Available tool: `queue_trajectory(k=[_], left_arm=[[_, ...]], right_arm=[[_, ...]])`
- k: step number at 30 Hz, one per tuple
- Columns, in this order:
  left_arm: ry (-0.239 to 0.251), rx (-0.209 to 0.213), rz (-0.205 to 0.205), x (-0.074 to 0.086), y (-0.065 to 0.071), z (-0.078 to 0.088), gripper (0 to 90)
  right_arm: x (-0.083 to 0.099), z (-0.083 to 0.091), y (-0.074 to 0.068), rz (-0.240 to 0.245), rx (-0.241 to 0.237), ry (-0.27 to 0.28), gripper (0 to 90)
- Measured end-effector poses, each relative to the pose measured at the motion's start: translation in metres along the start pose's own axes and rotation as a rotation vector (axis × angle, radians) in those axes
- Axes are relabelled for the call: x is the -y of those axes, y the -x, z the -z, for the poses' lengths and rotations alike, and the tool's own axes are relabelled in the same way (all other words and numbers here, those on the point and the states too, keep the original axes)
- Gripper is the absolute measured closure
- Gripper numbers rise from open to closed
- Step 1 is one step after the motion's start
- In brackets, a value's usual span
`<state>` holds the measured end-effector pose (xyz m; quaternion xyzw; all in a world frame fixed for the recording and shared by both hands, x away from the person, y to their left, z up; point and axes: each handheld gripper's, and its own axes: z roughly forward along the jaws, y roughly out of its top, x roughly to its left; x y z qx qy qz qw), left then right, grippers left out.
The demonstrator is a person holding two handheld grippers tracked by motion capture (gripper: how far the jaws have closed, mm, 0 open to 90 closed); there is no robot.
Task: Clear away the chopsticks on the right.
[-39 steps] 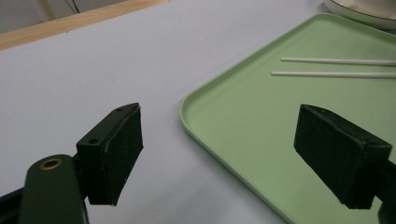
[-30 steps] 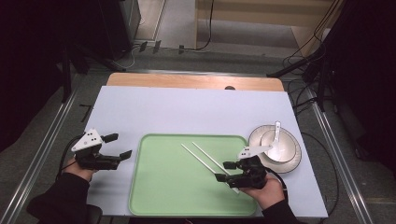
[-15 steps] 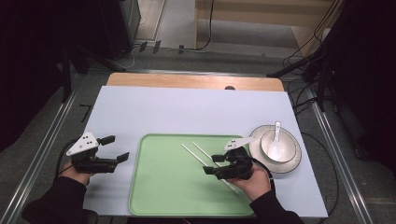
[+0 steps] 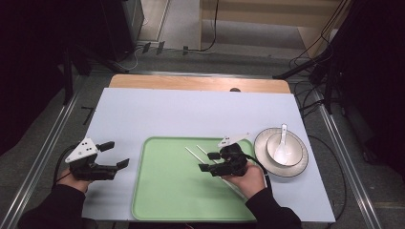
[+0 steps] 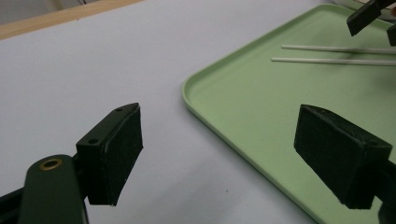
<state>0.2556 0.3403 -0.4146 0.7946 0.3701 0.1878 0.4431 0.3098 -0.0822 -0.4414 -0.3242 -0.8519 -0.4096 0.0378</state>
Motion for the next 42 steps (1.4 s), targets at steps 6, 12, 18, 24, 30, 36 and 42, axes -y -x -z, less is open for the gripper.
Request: queue_trajectory(k=[6,12,18,24,30,36,42], left_arm=[[0.0,0.004,-0.003,0.0,0.0,-0.001,15.6],[0.001,0.0,0.003,0.0,-0.001,-0.001,15.6],[-0.001,-0.001,0.003,0.0,-0.001,-0.002,15.6],[0.002,0.002,0.006,0.0,-0.002,-0.003,15.6],[0.001,0.002,0.004,-0.001,-0.002,-0.004,15.6],[0.002,0.006,0.004,0.0,-0.003,-0.004,15.6],[0.003,0.006,0.004,0.0,-0.003,-0.004,15.6]], right_arm=[[-0.008,-0.014,-0.002,0.002,0.036,0.007,44.2],[-0.017,-0.031,-0.01,0.01,0.103,0.016,62.3],[-0.021,-0.047,-0.008,-0.017,0.114,0.002,80.8],[-0.029,-0.058,-0.008,-0.034,0.127,-0.022,90.0],[-0.036,-0.069,-0.006,-0.04,0.14,-0.043,90.0],[-0.045,-0.08,-0.009,-0.037,0.162,-0.069,90.0],[-0.048,-0.084,-0.006,-0.042,0.176,-0.081,90.0]])
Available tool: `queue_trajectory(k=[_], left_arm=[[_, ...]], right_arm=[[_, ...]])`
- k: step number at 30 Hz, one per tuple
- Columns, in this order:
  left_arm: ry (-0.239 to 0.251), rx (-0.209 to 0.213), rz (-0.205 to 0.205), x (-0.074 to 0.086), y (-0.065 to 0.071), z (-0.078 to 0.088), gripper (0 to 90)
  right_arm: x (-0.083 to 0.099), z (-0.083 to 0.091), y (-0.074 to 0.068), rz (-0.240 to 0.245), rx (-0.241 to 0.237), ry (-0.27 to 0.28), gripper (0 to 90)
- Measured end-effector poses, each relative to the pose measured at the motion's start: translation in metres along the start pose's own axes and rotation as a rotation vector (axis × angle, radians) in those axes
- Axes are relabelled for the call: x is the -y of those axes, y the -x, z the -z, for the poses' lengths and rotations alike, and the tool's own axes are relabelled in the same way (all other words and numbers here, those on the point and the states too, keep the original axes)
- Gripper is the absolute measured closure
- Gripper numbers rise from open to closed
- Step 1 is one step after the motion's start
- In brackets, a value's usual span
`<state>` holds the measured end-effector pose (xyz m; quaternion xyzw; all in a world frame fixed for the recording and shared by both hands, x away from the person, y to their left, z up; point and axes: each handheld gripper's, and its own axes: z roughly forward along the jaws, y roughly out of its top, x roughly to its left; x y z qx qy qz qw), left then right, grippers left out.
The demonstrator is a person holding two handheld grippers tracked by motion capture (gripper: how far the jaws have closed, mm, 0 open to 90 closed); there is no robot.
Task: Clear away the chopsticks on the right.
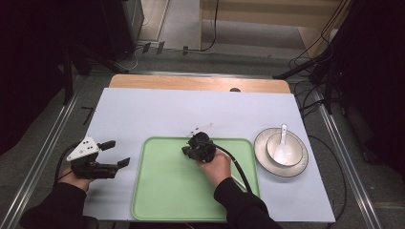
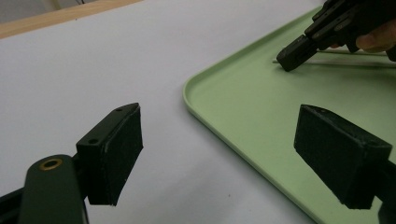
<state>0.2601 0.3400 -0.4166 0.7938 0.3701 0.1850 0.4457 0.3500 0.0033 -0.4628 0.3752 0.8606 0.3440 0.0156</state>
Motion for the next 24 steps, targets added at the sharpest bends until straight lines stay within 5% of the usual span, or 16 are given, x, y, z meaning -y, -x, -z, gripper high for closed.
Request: queue_trajectory(k=[24], left_arm=[[-0.003,0.001,-0.001,0.0,0.0,0.0,15.6]], right_arm=[[0.011,0.021,0.039,-0.098,0.061,-0.004,90.0]])
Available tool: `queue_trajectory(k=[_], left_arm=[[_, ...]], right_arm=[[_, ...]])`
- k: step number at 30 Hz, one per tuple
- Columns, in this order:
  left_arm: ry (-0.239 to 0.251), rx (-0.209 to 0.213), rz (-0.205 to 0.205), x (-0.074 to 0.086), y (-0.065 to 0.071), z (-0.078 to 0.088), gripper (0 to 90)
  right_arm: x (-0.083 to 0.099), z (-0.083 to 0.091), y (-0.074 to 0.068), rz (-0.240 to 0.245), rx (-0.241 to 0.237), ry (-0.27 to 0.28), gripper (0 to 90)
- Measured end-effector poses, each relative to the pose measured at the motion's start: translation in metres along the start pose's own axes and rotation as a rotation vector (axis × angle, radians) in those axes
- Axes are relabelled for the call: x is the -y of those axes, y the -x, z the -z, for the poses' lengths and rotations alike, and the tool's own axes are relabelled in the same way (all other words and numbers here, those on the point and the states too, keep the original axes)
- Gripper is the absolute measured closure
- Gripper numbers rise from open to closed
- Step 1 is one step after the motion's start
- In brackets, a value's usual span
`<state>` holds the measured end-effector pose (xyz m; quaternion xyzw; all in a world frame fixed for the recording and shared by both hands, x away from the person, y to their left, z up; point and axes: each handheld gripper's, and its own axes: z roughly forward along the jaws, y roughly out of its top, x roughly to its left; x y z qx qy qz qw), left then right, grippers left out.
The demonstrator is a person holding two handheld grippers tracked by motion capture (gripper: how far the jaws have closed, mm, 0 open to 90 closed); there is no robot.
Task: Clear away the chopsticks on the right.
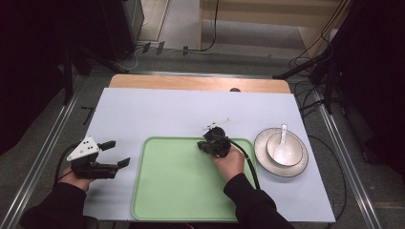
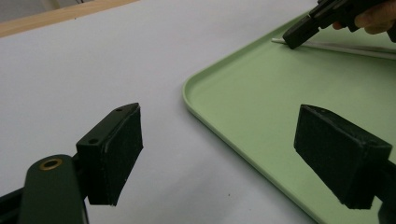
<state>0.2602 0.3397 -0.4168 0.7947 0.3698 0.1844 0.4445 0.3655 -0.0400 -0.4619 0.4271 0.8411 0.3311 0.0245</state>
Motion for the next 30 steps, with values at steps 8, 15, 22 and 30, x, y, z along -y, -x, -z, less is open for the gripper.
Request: queue_trajectory(k=[8,15,22,30], left_arm=[[0.0,0.001,0.001,0.0,0.0,-0.001,15.6],[0.001,0.001,0.0,0.0,0.0,-0.001,15.6],[0.002,0.002,0.001,0.0,-0.001,-0.001,15.6],[0.002,0.004,0.0,0.0,-0.001,-0.001,15.6]], right_arm=[[0.004,0.005,0.007,-0.016,0.021,0.004,90.0],[-0.001,0.0,0.006,-0.022,0.023,0.014,90.0],[-0.01,-0.005,0.007,-0.035,0.032,0.012,90.0],[-0.009,-0.001,0.013,-0.04,0.049,0.002,90.0]])
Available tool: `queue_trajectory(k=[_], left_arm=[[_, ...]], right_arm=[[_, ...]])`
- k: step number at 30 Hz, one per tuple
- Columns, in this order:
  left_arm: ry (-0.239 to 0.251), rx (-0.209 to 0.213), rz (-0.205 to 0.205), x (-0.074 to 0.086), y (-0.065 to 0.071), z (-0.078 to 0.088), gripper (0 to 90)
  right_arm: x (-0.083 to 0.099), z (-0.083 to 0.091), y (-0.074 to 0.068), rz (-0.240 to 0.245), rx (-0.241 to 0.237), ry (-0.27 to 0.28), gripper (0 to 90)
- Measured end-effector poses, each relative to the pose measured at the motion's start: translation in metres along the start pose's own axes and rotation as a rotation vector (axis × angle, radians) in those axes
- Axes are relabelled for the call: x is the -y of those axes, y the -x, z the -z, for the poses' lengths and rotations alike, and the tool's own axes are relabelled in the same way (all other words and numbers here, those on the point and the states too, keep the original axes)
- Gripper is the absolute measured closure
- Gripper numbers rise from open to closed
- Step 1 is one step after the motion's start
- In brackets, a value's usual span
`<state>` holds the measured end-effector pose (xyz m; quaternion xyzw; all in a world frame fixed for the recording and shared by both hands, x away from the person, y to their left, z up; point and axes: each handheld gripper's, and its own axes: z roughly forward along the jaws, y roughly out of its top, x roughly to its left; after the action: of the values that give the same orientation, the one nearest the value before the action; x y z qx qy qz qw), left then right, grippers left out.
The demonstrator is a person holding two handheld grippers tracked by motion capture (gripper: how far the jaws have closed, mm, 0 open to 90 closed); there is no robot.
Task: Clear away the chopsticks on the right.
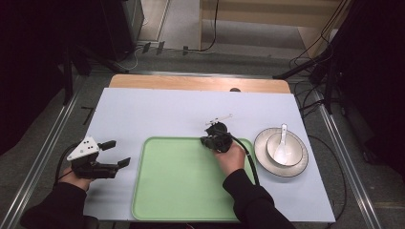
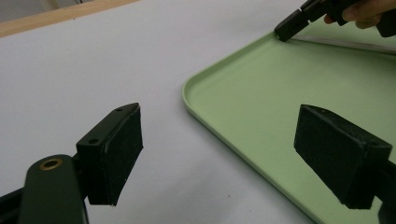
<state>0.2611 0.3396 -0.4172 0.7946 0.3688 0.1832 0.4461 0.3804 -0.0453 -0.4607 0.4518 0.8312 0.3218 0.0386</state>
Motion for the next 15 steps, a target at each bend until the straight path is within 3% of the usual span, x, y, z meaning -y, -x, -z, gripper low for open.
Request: queue_trajectory(k=[12,15], left_arm=[[0.0,-0.001,0.0,0.0,0.0,0.0,15.6],[-0.003,-0.001,0.001,0.0,0.0,0.0,15.6]], right_arm=[[0.014,0.014,0.019,-0.043,0.04,0.011,90.0],[0.019,0.018,0.024,-0.073,0.046,0.019,90.0]])
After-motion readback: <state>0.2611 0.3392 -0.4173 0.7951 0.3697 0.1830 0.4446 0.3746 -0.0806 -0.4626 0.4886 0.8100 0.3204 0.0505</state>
